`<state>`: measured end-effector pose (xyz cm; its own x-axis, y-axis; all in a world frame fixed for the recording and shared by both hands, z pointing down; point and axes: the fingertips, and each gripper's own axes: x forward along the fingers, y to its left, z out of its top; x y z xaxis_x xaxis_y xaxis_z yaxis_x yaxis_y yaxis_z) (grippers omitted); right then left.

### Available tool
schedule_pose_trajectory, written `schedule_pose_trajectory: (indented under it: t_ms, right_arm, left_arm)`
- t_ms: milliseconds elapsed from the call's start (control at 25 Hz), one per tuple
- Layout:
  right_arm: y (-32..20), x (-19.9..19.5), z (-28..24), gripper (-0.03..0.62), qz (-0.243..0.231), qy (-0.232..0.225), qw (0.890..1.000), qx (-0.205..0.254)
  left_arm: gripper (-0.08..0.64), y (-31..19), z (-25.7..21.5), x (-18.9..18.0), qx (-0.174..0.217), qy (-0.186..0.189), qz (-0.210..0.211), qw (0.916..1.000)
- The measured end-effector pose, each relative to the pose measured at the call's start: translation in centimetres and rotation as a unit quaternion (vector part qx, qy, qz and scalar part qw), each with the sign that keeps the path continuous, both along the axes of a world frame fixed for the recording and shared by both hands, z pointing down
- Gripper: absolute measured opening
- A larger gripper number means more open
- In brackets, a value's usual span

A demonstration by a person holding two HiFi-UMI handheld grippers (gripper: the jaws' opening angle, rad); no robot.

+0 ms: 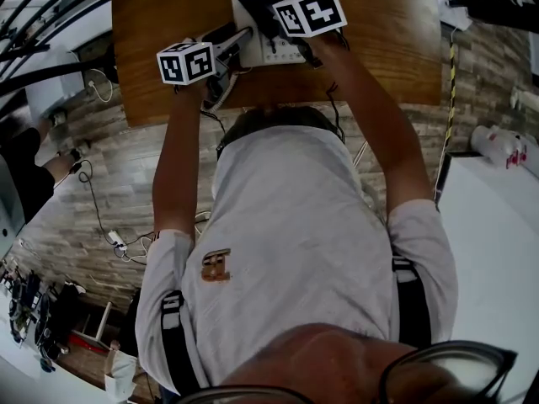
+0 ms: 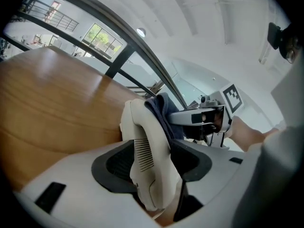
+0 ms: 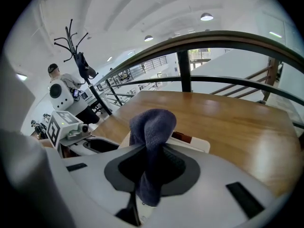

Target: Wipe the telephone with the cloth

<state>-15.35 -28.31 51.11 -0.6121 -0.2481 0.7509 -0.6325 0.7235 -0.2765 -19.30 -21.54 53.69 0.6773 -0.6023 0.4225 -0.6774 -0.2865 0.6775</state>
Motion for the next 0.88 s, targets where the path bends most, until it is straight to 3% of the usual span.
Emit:
schedule_pose_trajectory:
  t_ms: [520, 680, 880]
  right_arm:
    - [-0.9, 8.7, 2.6, 0.079, 0.095, 0.014, 0.995, -0.005]
    - [0.8, 8.9, 0.7, 0.080, 0.114, -0.029, 0.993, -0.004]
    - [3.8, 6.2, -3.0, 0.079, 0.115, -0.110, 0.987, -0.005]
  left_arm:
    - [0.252, -0.2, 0.5, -0.1, 0.005, 0.002, -0.012, 0.9999]
    - [0.250, -0.2, 0.5, -0.1, 0.006, 0.003, -0.014, 0.9999]
    - [0.250, -0.2, 0.5, -0.1, 0.008, 0.000, -0.010, 0.9999]
